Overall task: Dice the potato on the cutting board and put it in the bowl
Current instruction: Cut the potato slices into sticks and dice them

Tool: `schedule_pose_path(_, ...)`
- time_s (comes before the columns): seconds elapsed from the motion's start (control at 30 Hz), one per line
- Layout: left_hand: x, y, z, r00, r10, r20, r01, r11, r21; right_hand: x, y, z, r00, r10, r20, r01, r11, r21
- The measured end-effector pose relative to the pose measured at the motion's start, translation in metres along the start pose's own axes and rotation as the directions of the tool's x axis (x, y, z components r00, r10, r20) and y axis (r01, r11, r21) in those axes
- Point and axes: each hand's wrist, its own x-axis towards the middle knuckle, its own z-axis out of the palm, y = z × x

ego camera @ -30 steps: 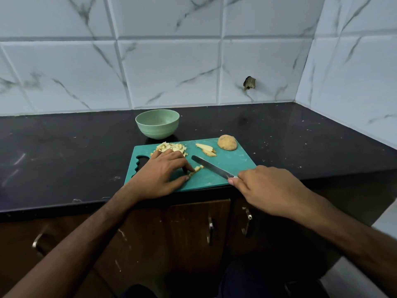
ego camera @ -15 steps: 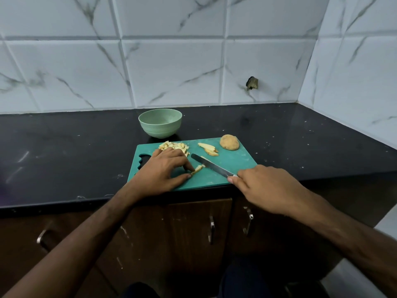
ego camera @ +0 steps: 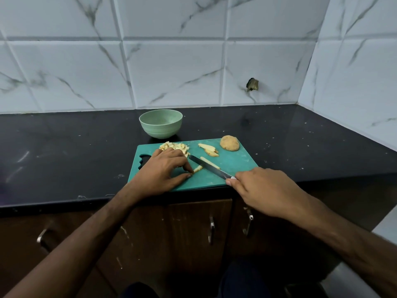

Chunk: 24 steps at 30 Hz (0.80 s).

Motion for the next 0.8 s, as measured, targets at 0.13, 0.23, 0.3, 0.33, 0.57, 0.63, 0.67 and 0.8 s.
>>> schedule_pose_path(0.13,0.001,-0.002,0.000,1.000,0.001,-0.001,-0.001,1.000,-0.013,-0.009,-0.004,0.008,0.999,-0.025,0.027,0.025,0.999,-0.021)
schedule_pose_path(0.23,0.001,-0.001,0.001,1.000,0.001,-0.003,-0.002,1.000,-0.017,-0.009,-0.007,0.014,1.000,-0.018,0.018,0.018,0.999,-0.029)
schedule_pose_path(0.3,0.000,-0.001,0.001,1.000,0.004,-0.009,-0.004,1.000,-0.008,-0.006,-0.007,0.011,1.000,-0.016,0.017,0.017,0.999,-0.027)
schedule_pose_path(0.33,0.000,-0.001,0.001,1.000,0.005,-0.010,-0.005,1.000,-0.007,-0.005,-0.006,0.009,1.000,-0.013,0.026,0.013,1.000,-0.015)
schedule_pose_path(0.57,-0.002,-0.001,0.000,0.998,0.003,-0.061,-0.002,1.000,0.010,-0.014,-0.008,-0.005,1.000,-0.021,0.017,0.021,1.000,-0.020)
schedule_pose_path(0.63,-0.002,-0.002,0.001,0.998,0.005,-0.058,-0.004,1.000,0.013,-0.017,-0.009,0.001,0.999,-0.022,0.033,0.023,1.000,-0.019)
schedule_pose_path(0.67,-0.001,-0.003,0.001,0.998,0.007,-0.055,-0.006,1.000,0.012,-0.017,-0.009,0.004,0.999,-0.019,0.039,0.020,1.000,-0.017)
schedule_pose_path(0.8,-0.002,-0.003,0.001,0.998,-0.002,-0.058,0.002,1.000,0.005,-0.011,-0.007,0.006,0.999,-0.014,0.052,0.013,1.000,0.020)
